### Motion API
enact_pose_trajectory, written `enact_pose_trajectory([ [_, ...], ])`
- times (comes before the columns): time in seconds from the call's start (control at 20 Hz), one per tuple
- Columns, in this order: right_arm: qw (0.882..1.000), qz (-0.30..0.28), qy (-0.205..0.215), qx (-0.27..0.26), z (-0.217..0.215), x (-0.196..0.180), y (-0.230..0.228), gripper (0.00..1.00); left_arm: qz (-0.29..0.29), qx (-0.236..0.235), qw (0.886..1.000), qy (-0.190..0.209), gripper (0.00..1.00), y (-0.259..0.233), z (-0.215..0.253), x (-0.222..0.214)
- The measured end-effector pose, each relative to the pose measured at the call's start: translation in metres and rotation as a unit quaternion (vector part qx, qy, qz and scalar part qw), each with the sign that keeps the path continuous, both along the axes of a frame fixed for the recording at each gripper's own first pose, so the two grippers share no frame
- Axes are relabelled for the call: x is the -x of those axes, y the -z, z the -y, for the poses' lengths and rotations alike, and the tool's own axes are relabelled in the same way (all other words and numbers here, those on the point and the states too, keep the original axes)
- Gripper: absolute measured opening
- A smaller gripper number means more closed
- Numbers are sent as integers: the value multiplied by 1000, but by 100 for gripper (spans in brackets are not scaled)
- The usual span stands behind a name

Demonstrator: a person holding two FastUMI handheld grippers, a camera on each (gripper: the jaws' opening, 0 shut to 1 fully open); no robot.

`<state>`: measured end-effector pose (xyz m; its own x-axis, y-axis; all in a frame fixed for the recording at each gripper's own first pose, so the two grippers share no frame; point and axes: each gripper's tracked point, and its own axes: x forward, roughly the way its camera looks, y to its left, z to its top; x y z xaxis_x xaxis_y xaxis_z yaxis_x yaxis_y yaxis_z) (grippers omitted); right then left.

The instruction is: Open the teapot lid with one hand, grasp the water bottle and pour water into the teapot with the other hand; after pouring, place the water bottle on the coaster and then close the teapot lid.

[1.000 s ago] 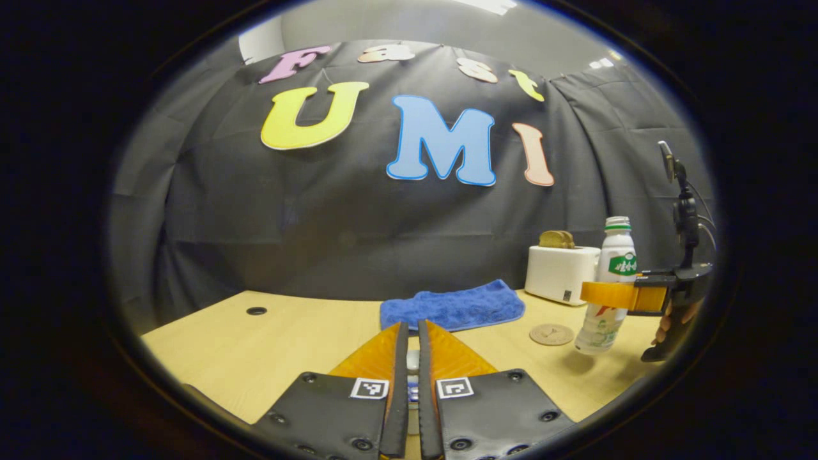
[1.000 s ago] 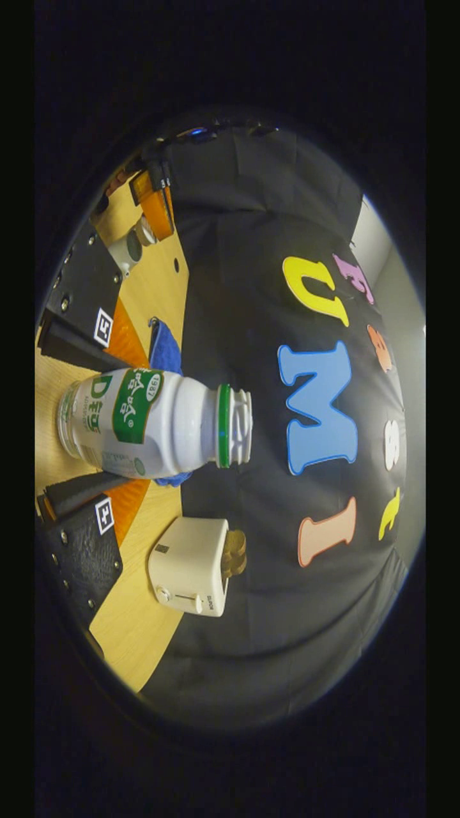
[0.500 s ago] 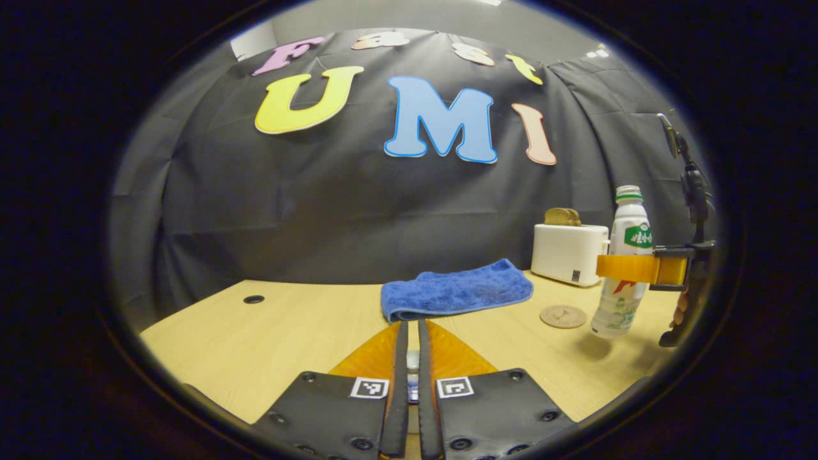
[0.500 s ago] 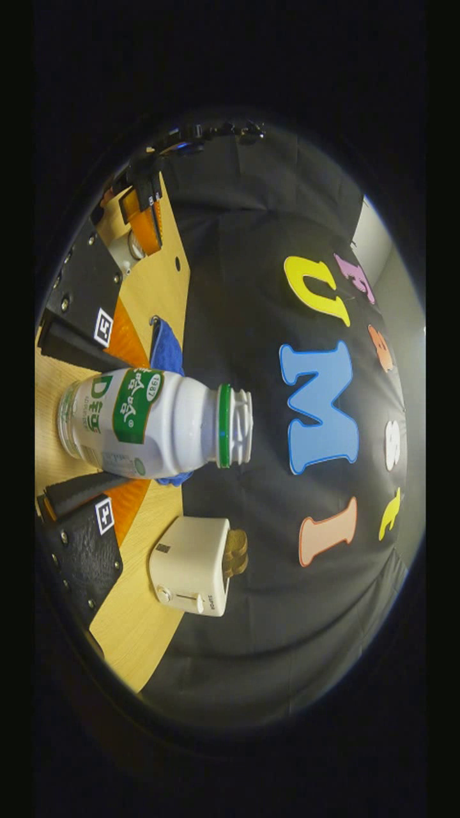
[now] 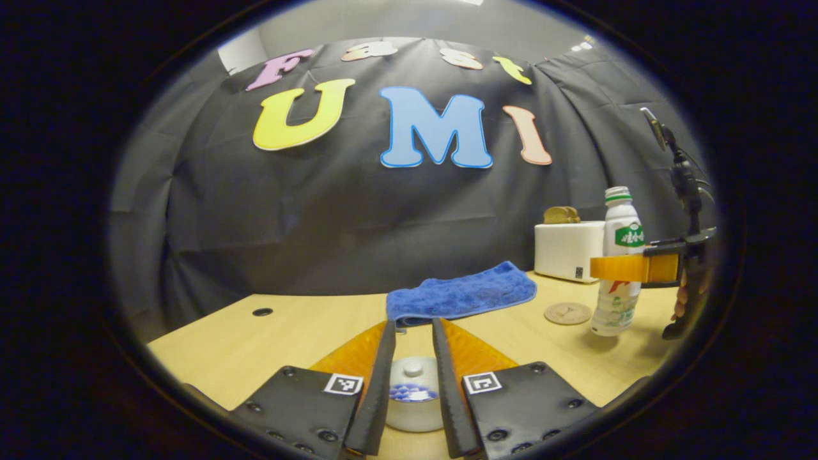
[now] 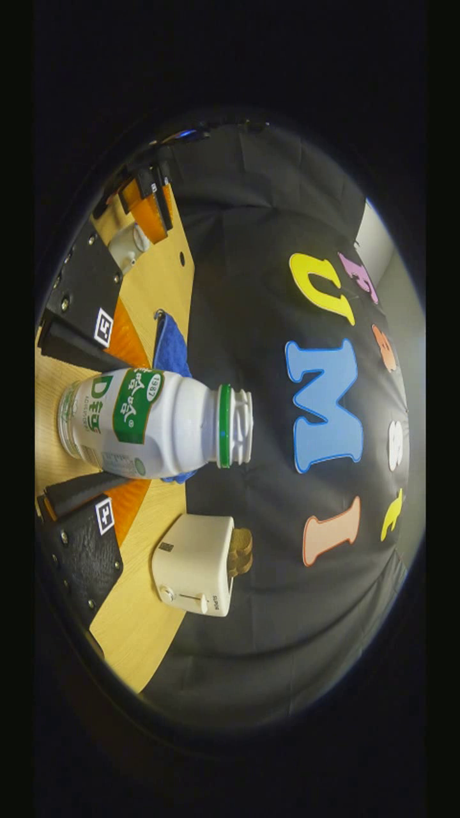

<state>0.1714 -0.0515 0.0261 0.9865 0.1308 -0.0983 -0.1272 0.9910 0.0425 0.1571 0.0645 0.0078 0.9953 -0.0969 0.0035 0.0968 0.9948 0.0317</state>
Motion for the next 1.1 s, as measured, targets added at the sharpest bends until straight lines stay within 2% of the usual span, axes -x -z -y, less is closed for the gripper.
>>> enact_pose_trajectory([
  [0.05, 1000, 4, 4, 4, 3, -1, -2, 70, 12, 5, 1000, -2, 39, -11, -4, 8],
  [0.1, 1000, 8, 5, 8, 6, -3, -4, 70, 23, 9, 1000, -7, 48, -20, -11, 18],
  [0.2, 1000, 14, 1, 20, 8, -7, -7, 71, 35, 17, 999, -20, 45, -34, -22, 36],
  [0.3, 999, 25, 2, 25, 13, -19, -11, 70, 36, 36, 999, -16, 43, -41, -24, 55],
  [0.35, 999, 24, 0, 26, 13, -27, -10, 70, 40, 44, 998, -17, 39, -46, -28, 65],
  [0.5, 1000, 23, -3, 10, 16, -52, -6, 70, 57, 54, 996, -40, 69, -56, -54, 89],
  [0.65, 1000, 19, 11, 20, 28, -74, 4, 71, 64, 72, 994, -58, 75, -59, -75, 99],
  [0.9, 999, 18, 18, 26, 33, -95, 9, 70, 67, 92, 990, -79, 75, -50, -92, 100],
  [1.1, 999, 22, 12, 32, 29, -100, 12, 70, 79, 95, 989, -79, 75, -57, -91, 103],
])
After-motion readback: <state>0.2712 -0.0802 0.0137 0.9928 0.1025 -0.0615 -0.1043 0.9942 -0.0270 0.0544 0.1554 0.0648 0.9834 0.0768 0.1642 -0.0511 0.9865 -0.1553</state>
